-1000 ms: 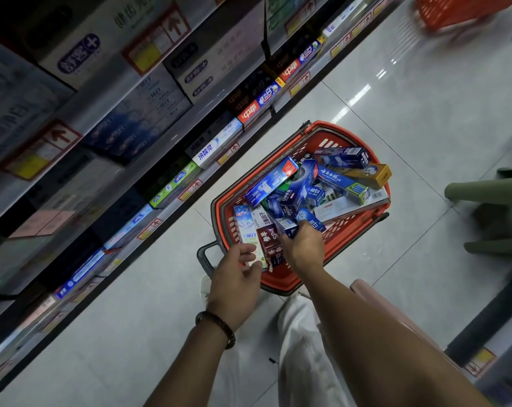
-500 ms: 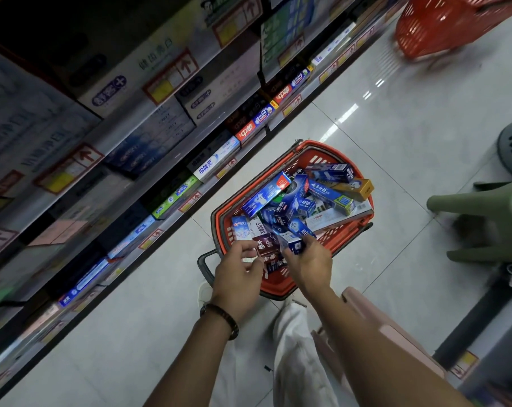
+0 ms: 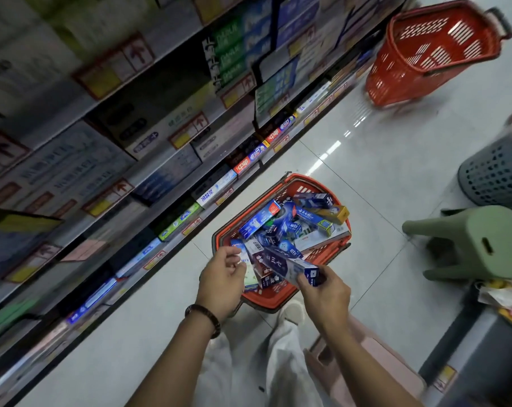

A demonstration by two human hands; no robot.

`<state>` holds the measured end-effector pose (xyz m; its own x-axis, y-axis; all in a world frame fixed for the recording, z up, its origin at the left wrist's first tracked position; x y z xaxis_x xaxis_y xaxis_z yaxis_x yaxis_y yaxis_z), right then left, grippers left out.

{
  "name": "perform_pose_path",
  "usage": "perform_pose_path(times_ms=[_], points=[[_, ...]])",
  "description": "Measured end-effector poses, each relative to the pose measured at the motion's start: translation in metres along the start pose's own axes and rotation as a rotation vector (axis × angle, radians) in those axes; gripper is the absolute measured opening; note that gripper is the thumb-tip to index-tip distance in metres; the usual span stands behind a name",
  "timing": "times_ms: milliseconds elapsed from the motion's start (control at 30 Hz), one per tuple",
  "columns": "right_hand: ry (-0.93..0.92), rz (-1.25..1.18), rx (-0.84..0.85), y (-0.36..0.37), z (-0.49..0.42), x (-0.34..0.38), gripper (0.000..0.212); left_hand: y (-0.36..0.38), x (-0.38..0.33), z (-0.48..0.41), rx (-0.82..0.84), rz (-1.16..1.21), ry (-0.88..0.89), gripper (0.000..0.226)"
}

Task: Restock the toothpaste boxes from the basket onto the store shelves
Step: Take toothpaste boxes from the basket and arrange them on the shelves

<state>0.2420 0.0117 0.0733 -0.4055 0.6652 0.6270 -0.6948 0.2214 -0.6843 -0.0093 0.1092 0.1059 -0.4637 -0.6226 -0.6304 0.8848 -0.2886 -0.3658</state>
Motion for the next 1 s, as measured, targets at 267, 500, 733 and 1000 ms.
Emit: perform_pose_path(times_ms=[267,500,733,1000], points=[[-0.149,-0.131,-0.018,-0.073,0.032,0.067,0.012,-0.03,-0.052,0.026,0.001,-0.038,0.062,0.025],[-0.249,-0.317,-0.034,-0.146,0.048,0.134,0.007,-0.068,-0.102,0.049,-0.054,-0.091,0.133,0.024],[-0.347,-0.443,0.021,-0.197,0.067,0.194,0.007,-0.092,-0.143,0.084,-0.044,-0.092,0.153,0.022],[-0.417,-0.503,0.067,-0.235,0.081,0.246,0.008,-0.122,-0.167,0.133,0.002,0.132,0.107,0.027]])
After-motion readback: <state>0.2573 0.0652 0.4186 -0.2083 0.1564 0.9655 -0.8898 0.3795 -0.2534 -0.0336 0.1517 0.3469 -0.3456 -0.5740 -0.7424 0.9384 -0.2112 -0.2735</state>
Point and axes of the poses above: each hand's wrist, its own z-axis away from the middle knuckle, its own y-axis out of the palm, x = y × z, the point moved 7 cm from there along -z, towards the middle knuckle, and after that the axes turned 6 degrees about -y, right-handed, at the moved point
